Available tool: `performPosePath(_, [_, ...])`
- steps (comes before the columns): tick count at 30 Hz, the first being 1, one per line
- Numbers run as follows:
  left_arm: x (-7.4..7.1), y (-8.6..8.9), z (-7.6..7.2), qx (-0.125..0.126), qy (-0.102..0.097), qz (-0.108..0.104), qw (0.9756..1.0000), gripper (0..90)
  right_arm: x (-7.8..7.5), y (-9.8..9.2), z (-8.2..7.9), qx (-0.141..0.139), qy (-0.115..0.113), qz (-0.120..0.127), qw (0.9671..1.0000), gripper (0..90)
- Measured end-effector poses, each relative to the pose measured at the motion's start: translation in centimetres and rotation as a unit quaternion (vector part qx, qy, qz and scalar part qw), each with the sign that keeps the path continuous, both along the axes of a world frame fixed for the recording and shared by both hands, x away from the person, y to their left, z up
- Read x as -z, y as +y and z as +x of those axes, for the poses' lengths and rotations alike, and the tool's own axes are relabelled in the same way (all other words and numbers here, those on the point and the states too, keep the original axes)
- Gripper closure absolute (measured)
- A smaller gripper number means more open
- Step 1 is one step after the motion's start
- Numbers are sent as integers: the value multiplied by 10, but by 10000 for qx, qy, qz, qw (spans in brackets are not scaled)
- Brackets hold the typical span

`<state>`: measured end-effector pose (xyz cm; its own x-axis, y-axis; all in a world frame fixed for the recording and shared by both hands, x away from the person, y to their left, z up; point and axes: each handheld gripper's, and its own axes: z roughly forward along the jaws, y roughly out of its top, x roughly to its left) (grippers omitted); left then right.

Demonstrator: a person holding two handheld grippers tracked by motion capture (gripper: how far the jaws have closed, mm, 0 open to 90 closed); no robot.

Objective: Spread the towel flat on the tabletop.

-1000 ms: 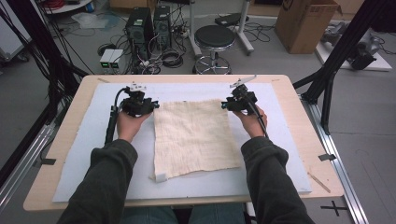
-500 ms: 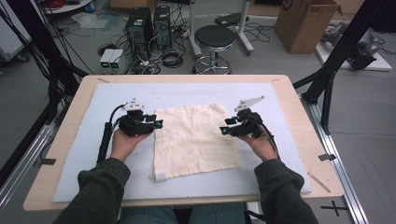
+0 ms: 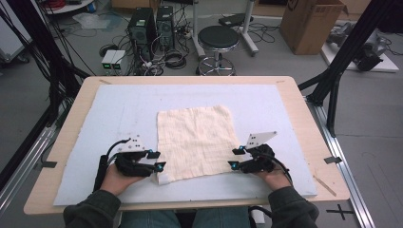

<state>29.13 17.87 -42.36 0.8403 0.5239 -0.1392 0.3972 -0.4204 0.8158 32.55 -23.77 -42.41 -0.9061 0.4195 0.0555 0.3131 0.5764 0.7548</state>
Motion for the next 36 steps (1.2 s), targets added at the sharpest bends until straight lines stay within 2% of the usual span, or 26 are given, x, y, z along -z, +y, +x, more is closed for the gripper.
performPosePath(1, [3,-1,-3,96,42,54,9999,534,5,-1,-4,-62,10,-107,9999,471])
performPosePath(7, [15,-6,-7,401,208,199,9988,533,12,-4,-6,-77,75,-200,9997,496])
performPosePath(8, [16,-8,-6,455,216,266,9984,534,15,-3,-6,-72,134,-291,9995,504])
performPosePath(10, [19,-10,-6,522,245,398,9975,540,17,-2,-7,-67,103,-323,9994,507])
performPosePath(13, [20,-10,-7,477,130,445,9978,580,17,-2,-6,-54,124,-310,9994,518])
performPosePath(17, [20,-10,-7,376,-69,592,9975,720,17,-2,-4,-25,164,-296,9994,578])
performPosePath(18, [19,-10,-6,348,-81,610,9975,746,17,-2,-3,-11,183,-291,9994,608])
performPosePath(19, [20,-10,-6,318,-83,599,9977,787,16,-2,-1,-1,229,-267,9994,694])
performPosePath(20, [19,-9,-5,340,-93,617,9975,787,16,-2,-1,-1,229,-267,9994,694])
performPosePath(21, [19,-9,-5,302,-66,595,9978,821,16,-2,1,-49,241,-251,9994,767])
performPosePath(22, [19,-8,-4,297,-63,585,9978,821,16,-2,1,-49,241,-251,9994,767])
performPosePath(24, [19,-7,-3,286,-34,565,9980,854,17,-1,2,-110,351,-198,9991,854])
performPosePath(25, [19,-7,-3,285,-33,555,9980,864,17,-1,3,-152,360,-189,9991,868])
performPosePath(28, [19,-6,-4,279,-53,567,9980,874,16,0,0,-146,354,-220,9990,880])
performPosePath(36, [15,7,-9,176,-55,500,9986,877,14,7,-13,-431,442,-191,9979,881])
